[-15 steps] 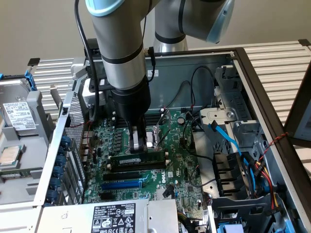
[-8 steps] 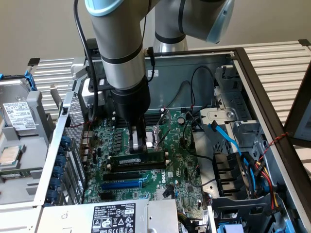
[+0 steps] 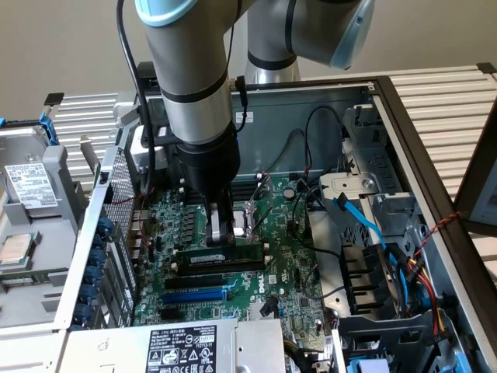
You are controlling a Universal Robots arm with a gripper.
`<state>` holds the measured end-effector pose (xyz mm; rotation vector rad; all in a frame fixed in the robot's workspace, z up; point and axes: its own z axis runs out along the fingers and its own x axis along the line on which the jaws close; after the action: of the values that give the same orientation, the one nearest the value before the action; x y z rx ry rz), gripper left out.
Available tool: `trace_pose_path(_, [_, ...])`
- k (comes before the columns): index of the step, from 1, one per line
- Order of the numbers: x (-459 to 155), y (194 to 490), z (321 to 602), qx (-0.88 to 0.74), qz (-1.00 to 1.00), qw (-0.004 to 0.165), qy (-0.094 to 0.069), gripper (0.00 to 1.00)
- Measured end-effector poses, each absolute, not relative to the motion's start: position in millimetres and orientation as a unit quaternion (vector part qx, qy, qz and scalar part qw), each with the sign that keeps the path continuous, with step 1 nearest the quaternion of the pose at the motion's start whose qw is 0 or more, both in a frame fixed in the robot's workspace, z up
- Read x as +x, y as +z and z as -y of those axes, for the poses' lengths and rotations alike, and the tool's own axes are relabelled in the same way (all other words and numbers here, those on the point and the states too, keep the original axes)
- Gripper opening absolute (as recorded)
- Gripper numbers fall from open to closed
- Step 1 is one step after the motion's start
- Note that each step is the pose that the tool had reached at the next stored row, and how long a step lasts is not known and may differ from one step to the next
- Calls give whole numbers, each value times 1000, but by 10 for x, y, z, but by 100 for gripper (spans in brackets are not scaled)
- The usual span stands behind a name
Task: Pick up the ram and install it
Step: 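Insert the ram into the slot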
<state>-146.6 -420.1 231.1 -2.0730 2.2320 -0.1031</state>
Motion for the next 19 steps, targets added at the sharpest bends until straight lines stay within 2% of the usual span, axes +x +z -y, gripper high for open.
trace_pose_path(19, [-1466, 2298, 4203, -679, -732, 47, -34, 12])
